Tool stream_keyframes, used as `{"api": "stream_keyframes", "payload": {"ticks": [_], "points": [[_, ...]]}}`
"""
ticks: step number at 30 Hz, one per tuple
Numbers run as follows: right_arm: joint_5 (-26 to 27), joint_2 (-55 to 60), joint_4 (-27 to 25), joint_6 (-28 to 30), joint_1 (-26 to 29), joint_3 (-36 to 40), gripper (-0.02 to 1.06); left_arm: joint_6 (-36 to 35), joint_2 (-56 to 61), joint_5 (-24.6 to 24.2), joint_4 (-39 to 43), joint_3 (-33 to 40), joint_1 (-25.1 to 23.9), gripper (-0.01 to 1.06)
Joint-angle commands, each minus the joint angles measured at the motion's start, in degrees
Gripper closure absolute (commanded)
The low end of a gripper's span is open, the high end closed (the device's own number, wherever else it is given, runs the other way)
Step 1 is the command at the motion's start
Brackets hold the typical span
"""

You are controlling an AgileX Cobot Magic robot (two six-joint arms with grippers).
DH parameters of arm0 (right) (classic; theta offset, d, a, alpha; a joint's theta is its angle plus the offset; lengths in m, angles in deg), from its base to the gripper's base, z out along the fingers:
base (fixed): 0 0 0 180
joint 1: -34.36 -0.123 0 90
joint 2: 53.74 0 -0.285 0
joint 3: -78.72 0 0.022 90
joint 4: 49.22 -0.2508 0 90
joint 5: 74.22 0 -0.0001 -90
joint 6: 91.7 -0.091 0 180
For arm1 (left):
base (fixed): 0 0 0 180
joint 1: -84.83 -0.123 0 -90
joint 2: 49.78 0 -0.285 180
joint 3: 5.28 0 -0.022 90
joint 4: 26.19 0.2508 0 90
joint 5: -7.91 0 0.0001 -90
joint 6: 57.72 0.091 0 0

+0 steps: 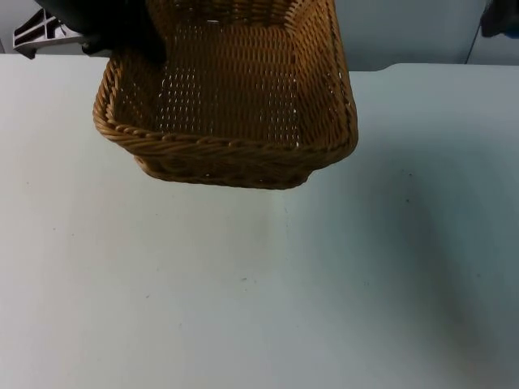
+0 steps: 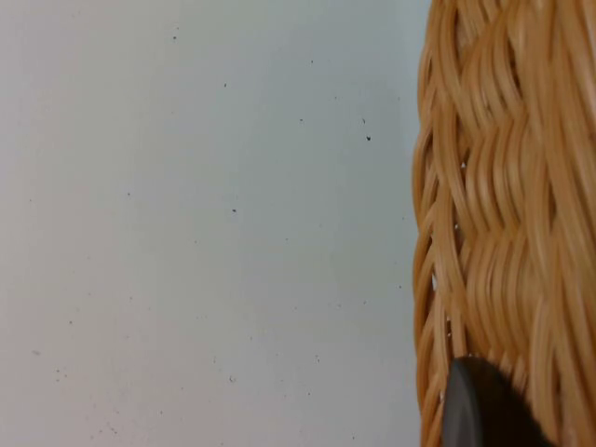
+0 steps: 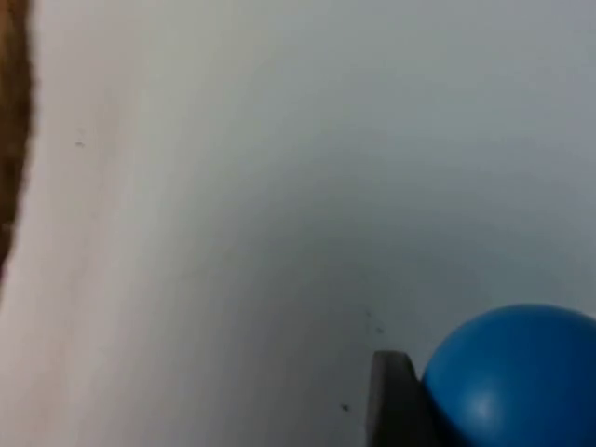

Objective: Pick up the basket with the left hand and place the ball into the basket with the right hand.

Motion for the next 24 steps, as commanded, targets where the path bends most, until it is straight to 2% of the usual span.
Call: {"api": "stream_keyframes", "payload": {"ticks": [1,5,6,11,15,24], "points": [[1.33,0.05,0.00,2.60,-2.84,-2.24,1.05,-0.41,0.38,1.15,-0.96,-0.40,0.08,1.05],[1.03,1.90,0.31,6.23,-10.41,-10.01,1.05,-0.41,0.33,1.15,-0.96,-0.40,0.08,1.05],[1.03,1.90,0.31,6.23,-10.41,-10.01,1.05,-0.41,0.33,1.15,-0.96,-0.40,0.08,1.05],[1.12,4.17,0.31,8.37,-18.06,-14.52,1.05,0.30,0.34,1.15,-0.96,-0.40,0.08,1.05],[1.12,5.46,0.00,9.34,-20.60,-14.61,1.05,0.69,0.34,1.15,-0.96,-0.40,0.08,1.05],[2.04,8.70,-0.43,9.46,-21.30,-14.36,1.05,1.19,0.21,1.42,-1.07,-0.40,0.08,1.05]]}}
